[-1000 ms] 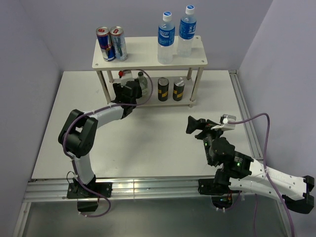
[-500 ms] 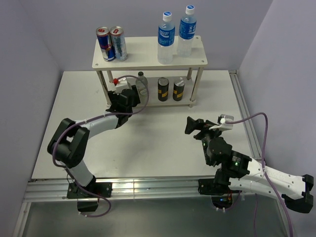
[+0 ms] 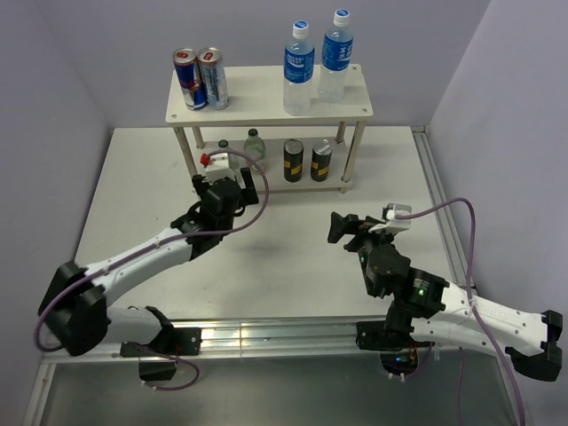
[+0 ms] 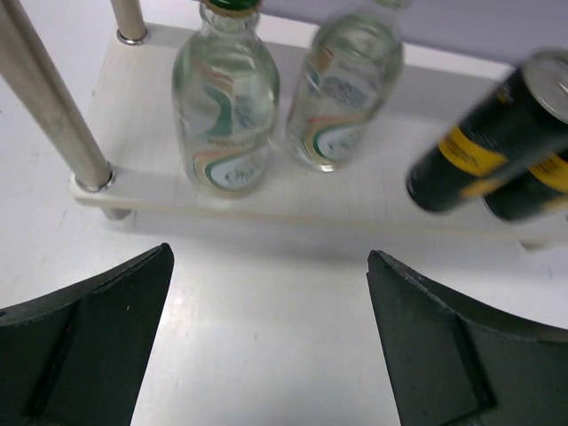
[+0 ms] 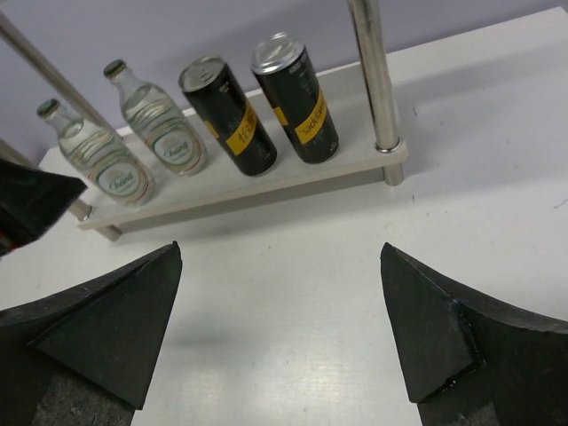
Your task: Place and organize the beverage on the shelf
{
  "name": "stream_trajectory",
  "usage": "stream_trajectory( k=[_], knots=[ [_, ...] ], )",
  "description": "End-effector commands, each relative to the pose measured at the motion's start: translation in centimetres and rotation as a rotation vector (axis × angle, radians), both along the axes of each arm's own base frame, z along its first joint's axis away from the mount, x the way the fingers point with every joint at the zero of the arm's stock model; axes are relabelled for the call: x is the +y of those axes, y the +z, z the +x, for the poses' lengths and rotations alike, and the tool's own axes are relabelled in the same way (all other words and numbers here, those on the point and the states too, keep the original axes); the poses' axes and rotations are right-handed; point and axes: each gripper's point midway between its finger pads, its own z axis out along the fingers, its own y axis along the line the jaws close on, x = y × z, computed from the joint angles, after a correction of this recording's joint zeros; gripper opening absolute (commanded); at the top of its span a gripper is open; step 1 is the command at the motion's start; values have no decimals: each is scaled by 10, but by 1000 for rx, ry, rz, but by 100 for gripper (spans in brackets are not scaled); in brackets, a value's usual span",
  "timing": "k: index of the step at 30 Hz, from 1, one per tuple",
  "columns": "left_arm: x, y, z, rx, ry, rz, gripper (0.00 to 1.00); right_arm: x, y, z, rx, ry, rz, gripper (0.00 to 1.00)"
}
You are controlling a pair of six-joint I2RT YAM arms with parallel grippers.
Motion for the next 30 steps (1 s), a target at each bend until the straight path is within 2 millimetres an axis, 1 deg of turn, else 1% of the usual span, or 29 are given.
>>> stream_trajectory(
  k=[1,2,3,4,5,6,7,8,9,10,11,12,13,14,15,16,18,20,22,24,30],
  knots=[
    [-4,42,-36,16,-98,-18,97,14,34,-5,-15,97,20,100],
    [7,36,-49,82,-107,41,97,15,36,-7,-3,112,-4,100],
    [14,52,-56,74,-110,39,97,16,43,-7,0,126,-15,100],
    [20,73,-61,63,-107,40,97,18,47,-7,6,134,-30,100],
    [37,76,-70,93,-64,90,97,17,67,-8,-10,134,-8,100],
    [46,88,-78,95,-53,88,97,15,71,-8,-4,134,-43,100],
    [51,119,-83,61,-46,53,97,13,85,-8,-12,125,-41,100],
    [59,129,-87,54,-35,59,97,13,91,-8,-17,129,-54,100],
    [69,144,-96,21,-33,50,98,11,95,-8,-18,138,-101,100],
    [77,147,-98,-2,-40,100,98,12,107,-8,-25,143,-109,100],
    [80,150,-99,-37,-52,115,99,7,107,-7,-13,123,-146,100],
    [86,168,-104,-125,-55,78,99,5,109,-6,-9,111,-173,100],
    [89,153,-105,-123,-63,121,99,4,110,-6,-7,102,-185,100],
    [93,153,-107,-147,-58,104,99,0,111,-5,-8,91,-198,100],
    [96,159,-116,-189,-81,66,99,-3,114,-5,-19,77,-210,100],
    [92,152,-116,-202,-99,50,99,-4,117,-6,-26,86,-200,100],
    [92,153,-121,-224,-120,21,99,-7,120,-9,-29,96,-193,100],
    [93,152,-121,-217,-119,22,99,-9,124,-12,-44,115,-184,100],
    [97,149,-120,-214,-97,32,100,-14,126,-12,-53,103,-197,100],
    [97,148,-119,-220,-99,31,99,-17,127,-12,-54,98,-211,100],
    [95,143,-116,-206,-100,38,99,-18,128,-14,-67,107,-191,100]
  ],
)
